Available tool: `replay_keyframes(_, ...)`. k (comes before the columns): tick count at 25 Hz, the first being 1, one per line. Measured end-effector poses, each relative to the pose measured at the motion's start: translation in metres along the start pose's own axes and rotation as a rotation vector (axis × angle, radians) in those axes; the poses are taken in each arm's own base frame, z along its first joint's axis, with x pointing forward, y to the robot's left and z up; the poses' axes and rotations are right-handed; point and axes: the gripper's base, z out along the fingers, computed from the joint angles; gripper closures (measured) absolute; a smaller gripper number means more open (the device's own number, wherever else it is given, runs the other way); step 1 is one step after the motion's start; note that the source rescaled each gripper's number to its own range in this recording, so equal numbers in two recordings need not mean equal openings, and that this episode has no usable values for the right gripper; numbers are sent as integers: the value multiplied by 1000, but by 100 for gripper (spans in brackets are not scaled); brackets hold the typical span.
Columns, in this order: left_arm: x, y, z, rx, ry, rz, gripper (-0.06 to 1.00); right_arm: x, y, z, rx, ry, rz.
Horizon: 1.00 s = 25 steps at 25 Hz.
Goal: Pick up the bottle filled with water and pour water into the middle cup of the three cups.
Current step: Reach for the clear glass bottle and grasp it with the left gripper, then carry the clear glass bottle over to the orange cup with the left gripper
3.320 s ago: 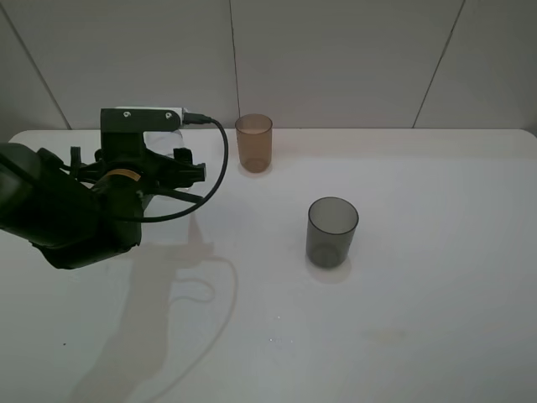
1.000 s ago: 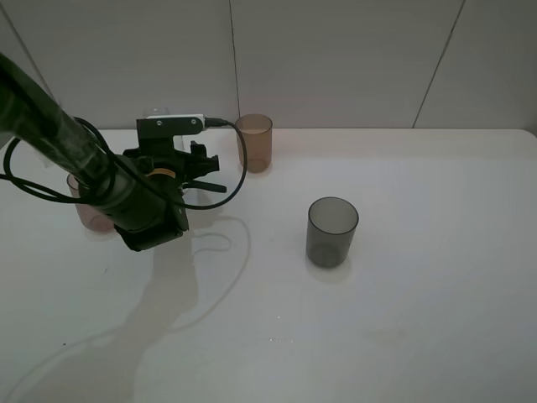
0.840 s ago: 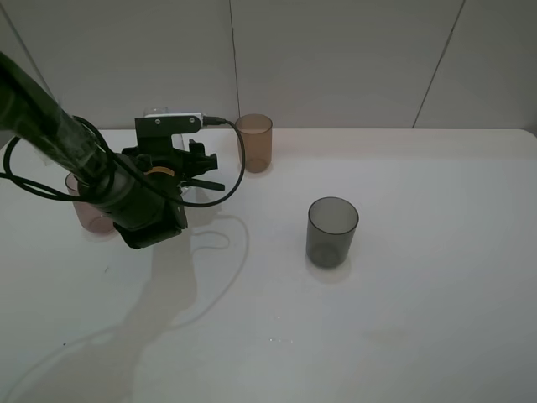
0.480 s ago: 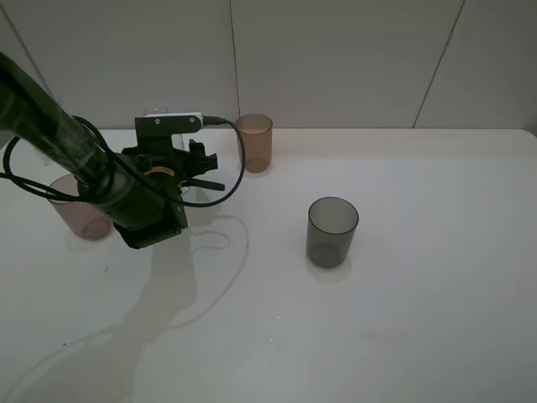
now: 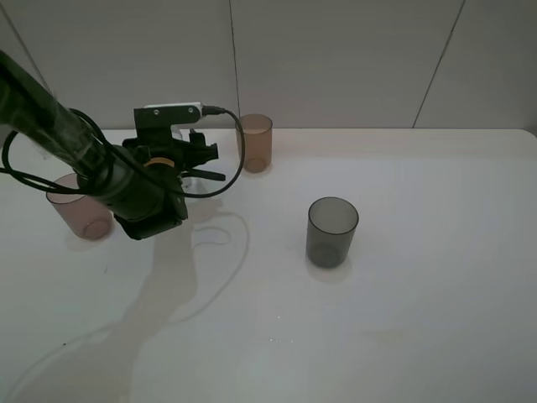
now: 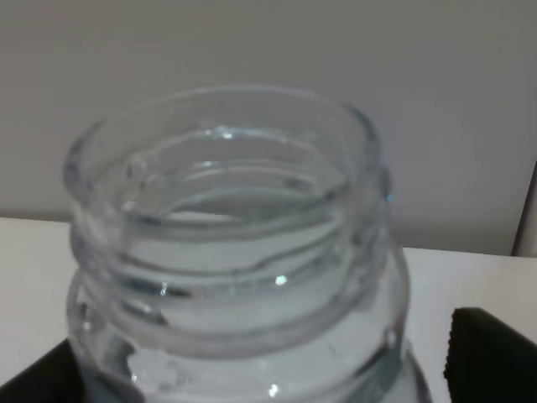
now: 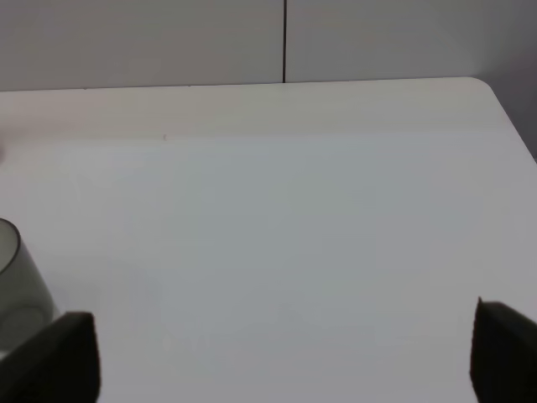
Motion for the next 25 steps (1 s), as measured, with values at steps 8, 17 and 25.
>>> replay_keyframes(8, 2, 0, 1, 0, 3, 4, 26, 0, 0, 0, 0, 0, 0)
replay_keyframes(17, 16, 6, 6, -1, 25, 33, 29, 0, 0, 0, 0, 0, 0)
replay_keyframes(25, 18, 11, 12, 19, 22, 48, 88, 0, 0, 0, 0, 0, 0)
